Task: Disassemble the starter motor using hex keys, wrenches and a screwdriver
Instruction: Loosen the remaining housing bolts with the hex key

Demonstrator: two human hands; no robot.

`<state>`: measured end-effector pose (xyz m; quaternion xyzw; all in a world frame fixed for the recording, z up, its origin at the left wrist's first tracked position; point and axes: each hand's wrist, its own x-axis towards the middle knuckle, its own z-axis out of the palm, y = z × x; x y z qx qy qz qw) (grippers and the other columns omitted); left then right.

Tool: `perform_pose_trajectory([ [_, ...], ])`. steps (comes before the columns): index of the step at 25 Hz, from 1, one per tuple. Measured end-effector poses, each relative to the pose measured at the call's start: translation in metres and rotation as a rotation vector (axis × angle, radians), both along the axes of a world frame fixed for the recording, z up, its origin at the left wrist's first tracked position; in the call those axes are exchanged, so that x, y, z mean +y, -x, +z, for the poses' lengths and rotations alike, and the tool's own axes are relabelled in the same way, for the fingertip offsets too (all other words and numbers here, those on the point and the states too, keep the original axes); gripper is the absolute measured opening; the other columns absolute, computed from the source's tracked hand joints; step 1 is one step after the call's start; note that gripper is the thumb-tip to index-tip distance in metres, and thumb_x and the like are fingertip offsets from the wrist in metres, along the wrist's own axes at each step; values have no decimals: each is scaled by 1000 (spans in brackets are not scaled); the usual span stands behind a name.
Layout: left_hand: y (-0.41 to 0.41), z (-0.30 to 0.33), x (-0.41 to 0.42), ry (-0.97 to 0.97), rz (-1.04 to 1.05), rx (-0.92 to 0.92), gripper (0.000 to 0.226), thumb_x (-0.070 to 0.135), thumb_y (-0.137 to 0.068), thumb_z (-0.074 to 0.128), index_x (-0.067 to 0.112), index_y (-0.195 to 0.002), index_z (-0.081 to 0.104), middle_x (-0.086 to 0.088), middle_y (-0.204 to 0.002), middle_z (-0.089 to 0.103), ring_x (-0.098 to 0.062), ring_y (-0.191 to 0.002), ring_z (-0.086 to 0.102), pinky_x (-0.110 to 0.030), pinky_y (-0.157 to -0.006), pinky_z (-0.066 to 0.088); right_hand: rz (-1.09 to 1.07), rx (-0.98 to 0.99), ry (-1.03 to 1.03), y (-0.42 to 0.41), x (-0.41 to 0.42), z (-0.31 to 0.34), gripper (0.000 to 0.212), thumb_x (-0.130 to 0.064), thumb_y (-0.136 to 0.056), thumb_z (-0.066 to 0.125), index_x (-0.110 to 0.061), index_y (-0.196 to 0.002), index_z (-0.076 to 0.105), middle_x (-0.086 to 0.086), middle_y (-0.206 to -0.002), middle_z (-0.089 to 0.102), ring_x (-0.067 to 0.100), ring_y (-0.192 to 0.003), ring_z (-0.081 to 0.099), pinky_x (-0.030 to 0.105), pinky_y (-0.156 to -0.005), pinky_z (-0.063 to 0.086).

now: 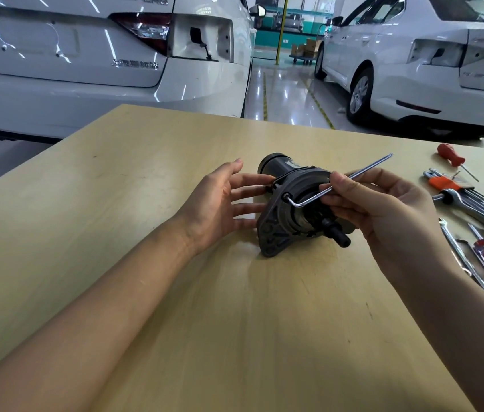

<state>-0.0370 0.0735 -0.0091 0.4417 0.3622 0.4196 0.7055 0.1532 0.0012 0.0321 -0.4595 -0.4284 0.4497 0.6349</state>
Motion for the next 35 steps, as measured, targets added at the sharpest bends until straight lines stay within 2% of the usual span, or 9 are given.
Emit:
perform_pose_trajectory([
  [3, 0, 0, 0, 0, 2, 5, 50, 44, -96, 37, 14, -91, 76, -9, -109, 67, -21, -82, 67, -32, -66, 54, -26, -66, -28, 5, 0, 6, 22, -22, -62, 78, -12, -72, 61, 10, -72, 74, 15, -62, 70, 22, -58, 56],
  [8, -1, -1, 0, -7, 9, 14, 51, 44, -96, 36, 14, -88, 77, -8, -105, 69, -22, -83, 67, -33, -68, 54, -55, -586, -295, 22, 5, 32, 12, -8, -74, 79, -10, -78, 68, 2, -64, 71, 9, -55, 68, 22, -56, 56],
  [10, -2, 0, 0, -17, 8, -7, 52, 41, -97, 35, 18, -75, 77, -4, -87, 70, -19, -74, 66, -29, -62, 53, 18, -931, -441, 39, 7, 38, 9, -9, -78, 75, -14, -85, 72, 0, -69, 71, 8, -62, 66, 27, -64, 55],
  [13, 0, 2, -2, 17, -6, -48, 62, 42, -99, 32, 19, -58, 73, 0, -57, 59, -15, -54, 56, -20, -49, 46, 332, -1707, -587, 62, 6, 31, 12, -10, -87, 56, -16, -84, 66, 1, -90, 67, 20, -82, 62, 33, -74, 49],
  [18, 8, 3, 3, 46, -61, 17, 62, 54, -96, 32, 9, -100, 74, -13, -114, 67, -30, -104, 54, -40, -84, 43, 517, -1948, -648, 63, -8, 21, 22, -6, -89, 39, -23, -75, 43, -1, -87, 50, 21, -103, 56, 26, -84, 41],
  [21, 4, 3, 2, 47, -45, 7, 58, 51, -97, 33, 12, -90, 77, -9, -100, 69, -27, -94, 58, -37, -79, 45, 440, -1617, -755, 44, -7, 15, 16, -5, -87, 57, -12, -74, 63, -3, -79, 58, 16, -88, 60, 20, -75, 41],
  [25, 0, 5, -2, -48, 16, 92, 52, 44, -98, 34, 17, -87, 76, -6, -96, 68, -17, -82, 65, -30, -63, 54, 145, -473, -453, 12, -10, 12, 7, -11, -73, 77, -11, -80, 74, -1, -72, 72, 6, -63, 65, 16, -61, 50],
  [27, -2, 5, -4, -92, 28, 136, 46, 42, -98, 35, 15, -95, 73, -8, -99, 65, -17, -80, 64, -28, -61, 53, 77, -85, -224, 1, -6, 6, 6, -17, -68, 74, -14, -72, 75, 3, -71, 73, 9, -58, 65, 17, -59, 52],
  [35, -4, 8, -8, -97, 26, 83, 44, 39, -97, 36, 11, -101, 70, -9, -93, 64, -19, -74, 61, -33, -69, 50, 6, 34, 3, -4, -2, -4, 8, -20, -62, 74, -13, -65, 74, 10, -77, 74, 16, -67, 71, 19, -62, 54],
])
